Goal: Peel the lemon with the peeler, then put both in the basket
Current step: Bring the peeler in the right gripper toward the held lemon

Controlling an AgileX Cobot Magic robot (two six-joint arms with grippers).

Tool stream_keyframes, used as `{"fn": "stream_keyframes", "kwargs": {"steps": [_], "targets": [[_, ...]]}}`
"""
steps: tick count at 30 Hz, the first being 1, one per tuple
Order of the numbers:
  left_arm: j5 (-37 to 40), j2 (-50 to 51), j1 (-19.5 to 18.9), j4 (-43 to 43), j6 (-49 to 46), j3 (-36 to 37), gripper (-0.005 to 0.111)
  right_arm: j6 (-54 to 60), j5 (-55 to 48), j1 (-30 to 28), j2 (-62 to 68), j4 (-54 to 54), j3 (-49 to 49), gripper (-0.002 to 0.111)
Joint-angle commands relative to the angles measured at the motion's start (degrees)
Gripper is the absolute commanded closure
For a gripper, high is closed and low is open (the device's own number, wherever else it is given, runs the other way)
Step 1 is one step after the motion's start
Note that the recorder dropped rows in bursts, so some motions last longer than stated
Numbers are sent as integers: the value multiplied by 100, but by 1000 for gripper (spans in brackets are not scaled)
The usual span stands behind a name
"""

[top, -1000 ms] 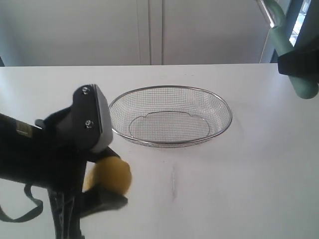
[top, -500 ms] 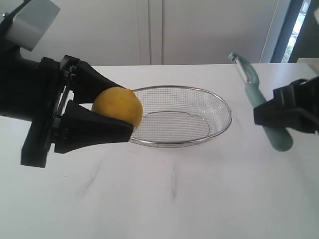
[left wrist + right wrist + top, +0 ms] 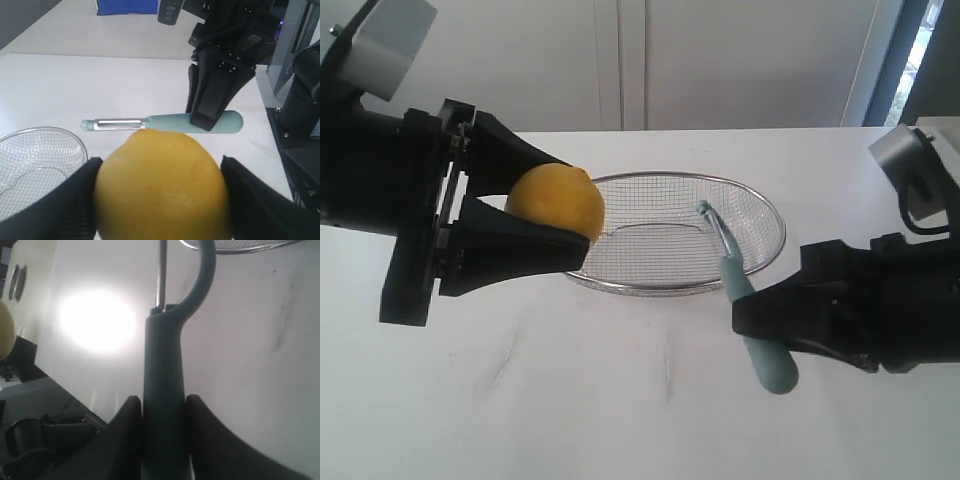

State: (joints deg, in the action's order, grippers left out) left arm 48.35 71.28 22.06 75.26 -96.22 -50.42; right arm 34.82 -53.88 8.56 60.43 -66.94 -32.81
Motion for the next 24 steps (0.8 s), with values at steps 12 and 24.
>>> {"fn": "stream_keyframes", "kwargs": {"steps": [12, 24], "targets": [[266, -65, -27, 218, 2, -41, 107, 188, 926, 1402, 143, -929, 97, 108], [-396, -65, -27, 5, -10, -31, 107, 276, 1670, 2189, 871, -1722, 97, 108]]}}
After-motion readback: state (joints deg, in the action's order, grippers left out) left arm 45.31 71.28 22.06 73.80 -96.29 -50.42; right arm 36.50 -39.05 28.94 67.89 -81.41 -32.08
